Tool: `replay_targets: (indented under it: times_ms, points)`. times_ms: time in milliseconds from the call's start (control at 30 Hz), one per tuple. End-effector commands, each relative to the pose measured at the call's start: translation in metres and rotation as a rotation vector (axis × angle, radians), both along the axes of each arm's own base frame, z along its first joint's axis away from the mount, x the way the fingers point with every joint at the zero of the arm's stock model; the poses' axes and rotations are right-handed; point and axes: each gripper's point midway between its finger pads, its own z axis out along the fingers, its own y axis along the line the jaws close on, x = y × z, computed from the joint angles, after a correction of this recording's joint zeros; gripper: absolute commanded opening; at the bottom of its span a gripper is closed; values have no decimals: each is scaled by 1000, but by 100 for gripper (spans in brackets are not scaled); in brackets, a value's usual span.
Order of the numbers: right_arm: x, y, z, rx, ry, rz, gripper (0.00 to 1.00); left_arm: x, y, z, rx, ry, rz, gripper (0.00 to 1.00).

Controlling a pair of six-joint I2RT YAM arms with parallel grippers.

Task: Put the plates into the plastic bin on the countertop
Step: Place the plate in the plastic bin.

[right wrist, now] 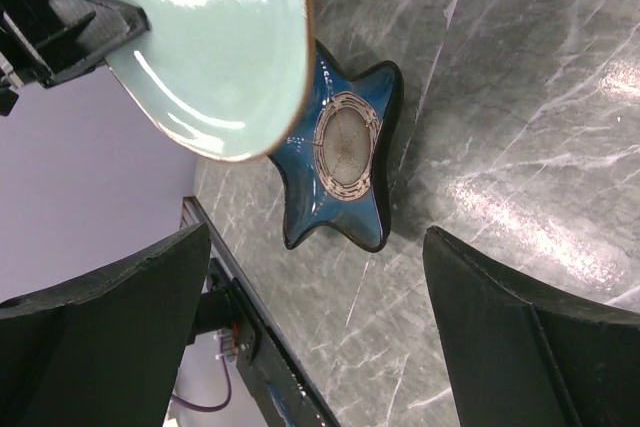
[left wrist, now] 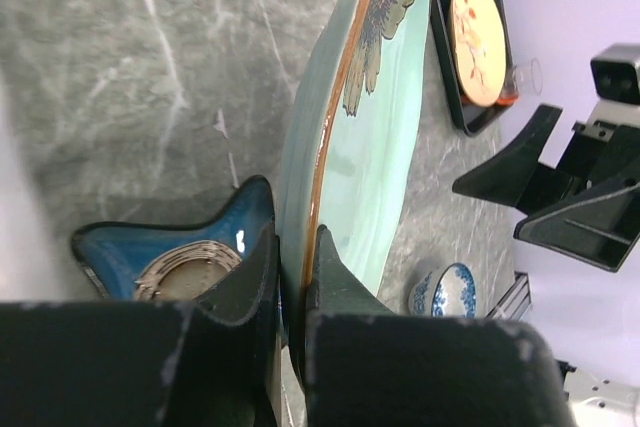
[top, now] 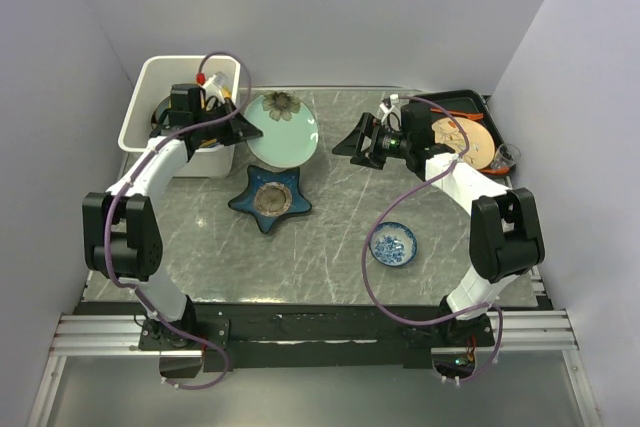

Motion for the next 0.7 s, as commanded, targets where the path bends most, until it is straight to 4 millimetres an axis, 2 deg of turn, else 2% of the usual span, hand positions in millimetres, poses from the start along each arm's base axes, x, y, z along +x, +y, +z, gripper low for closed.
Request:
replay_targets:
  times_ms: [0,67,100,167,433,667]
  points:
    - [10,1,23,16,-83,2,94,10,12,98,-110,-256,-21,1]
    - [10,1,23,20,-85,4,94,11,17,103,-124,-265,-18,1]
    - [10,1,23,19,-83,4,94,15,30,108,-134,-275,9,1]
    - [10,2,22,19,-82,8,93,17,42,110,-155,-267,16,1]
    - [11,4,17,31,-67,15,94,32,74,137,-186,-327,119,1]
    - [10,3,14,19,-64,19,94,46,103,148,-221,-339,227,1]
